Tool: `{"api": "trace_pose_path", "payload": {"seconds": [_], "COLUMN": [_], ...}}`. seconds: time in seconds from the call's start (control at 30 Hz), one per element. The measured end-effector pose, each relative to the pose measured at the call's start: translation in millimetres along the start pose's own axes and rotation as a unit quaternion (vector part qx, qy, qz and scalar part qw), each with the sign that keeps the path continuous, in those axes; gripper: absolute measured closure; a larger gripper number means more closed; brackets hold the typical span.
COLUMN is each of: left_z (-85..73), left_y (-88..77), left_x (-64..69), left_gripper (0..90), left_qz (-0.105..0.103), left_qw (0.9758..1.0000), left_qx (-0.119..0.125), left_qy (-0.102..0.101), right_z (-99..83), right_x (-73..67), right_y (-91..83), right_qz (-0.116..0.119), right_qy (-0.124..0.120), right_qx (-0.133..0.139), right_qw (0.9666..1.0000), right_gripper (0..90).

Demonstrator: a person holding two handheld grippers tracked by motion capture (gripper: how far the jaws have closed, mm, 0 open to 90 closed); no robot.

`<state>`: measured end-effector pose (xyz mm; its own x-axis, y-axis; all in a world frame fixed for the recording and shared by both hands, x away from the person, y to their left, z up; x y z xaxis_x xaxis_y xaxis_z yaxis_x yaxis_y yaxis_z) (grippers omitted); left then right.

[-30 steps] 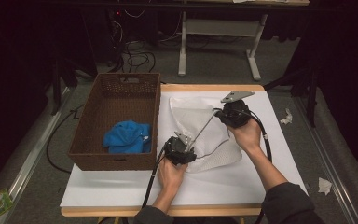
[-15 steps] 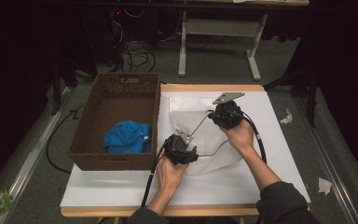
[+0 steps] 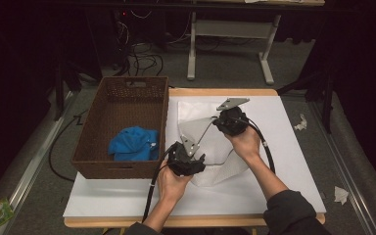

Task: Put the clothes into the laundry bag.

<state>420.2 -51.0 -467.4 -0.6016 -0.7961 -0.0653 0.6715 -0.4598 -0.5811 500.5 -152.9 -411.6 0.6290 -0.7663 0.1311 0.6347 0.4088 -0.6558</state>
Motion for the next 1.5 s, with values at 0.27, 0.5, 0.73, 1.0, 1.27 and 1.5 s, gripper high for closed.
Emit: {"api": "trace_pose_path", "payload": {"seconds": [0.27,0.5,0.73,1.0,1.27,1.5], "left_z": [16.4,27.1,33.0,38.2,45.3,48.1], "left_y": [-13.7,-27.7,-38.7,-48.6,-56.0,-59.8], "left_x": [5.2,-5.6,-29.0,-45.0,-54.4,-67.4], "left_gripper": [37.2,37.4,31.4,28.3,28.0,23.6], "left_qz": [-0.048,-0.056,-0.048,-0.050,-0.052,-0.039], "left_qw": [0.9988,0.9983,0.9988,0.9985,0.9984,0.9991], "left_qx": [-0.005,0.009,0.007,0.005,0.010,-0.006], "left_qy": [-0.003,0.008,-0.008,-0.021,-0.022,-0.017], "right_z": [-1.7,1.6,-0.4,-0.3,1.6,0.1], "right_x": [-1.3,-2.8,-1.2,-3.3,-2.8,0.0], "right_y": [0.1,-1.7,-1.8,-1.1,-0.3,-2.3], "right_qz": [0.004,0.003,0.002,0.014,0.011,0.023], "right_qy": [-0.003,-0.001,-0.001,0.009,0.006,0.013], "right_qx": [-0.003,0.003,-0.002,0.003,0.006,0.009], "right_qw": [1.0000,1.0000,1.0000,0.9999,0.9999,0.9996], "right_gripper": [89.6,89.6,89.6,89.6,89.5,89.5]}}
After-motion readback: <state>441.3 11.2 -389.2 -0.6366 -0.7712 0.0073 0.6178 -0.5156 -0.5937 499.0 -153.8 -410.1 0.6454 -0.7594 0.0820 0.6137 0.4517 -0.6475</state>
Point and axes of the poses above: each handheld gripper's, and its own axes: y roughly forward along the jaws, z roughly out of its top, x roughly to its right, the point moved 9 cm from there along y, roughly forward along the jaws
